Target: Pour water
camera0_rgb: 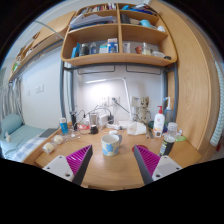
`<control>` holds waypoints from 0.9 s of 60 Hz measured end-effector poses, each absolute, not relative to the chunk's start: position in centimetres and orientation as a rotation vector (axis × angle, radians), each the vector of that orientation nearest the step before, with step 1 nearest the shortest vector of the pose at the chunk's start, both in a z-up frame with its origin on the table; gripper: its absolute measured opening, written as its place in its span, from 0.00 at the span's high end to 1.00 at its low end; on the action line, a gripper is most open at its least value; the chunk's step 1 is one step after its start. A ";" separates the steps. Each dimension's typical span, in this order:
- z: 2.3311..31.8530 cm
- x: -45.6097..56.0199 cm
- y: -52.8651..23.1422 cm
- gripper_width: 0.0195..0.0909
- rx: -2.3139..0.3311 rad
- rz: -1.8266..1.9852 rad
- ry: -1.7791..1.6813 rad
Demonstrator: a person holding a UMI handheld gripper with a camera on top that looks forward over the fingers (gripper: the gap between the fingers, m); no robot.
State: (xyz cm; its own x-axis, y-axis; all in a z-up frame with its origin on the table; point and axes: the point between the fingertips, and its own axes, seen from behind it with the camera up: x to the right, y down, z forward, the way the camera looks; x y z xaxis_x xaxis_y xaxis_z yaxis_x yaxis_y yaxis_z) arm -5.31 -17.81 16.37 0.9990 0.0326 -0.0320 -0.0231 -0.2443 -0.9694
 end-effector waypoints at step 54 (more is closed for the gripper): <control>7.4 17.2 -5.8 0.29 -1.671 -0.079 0.072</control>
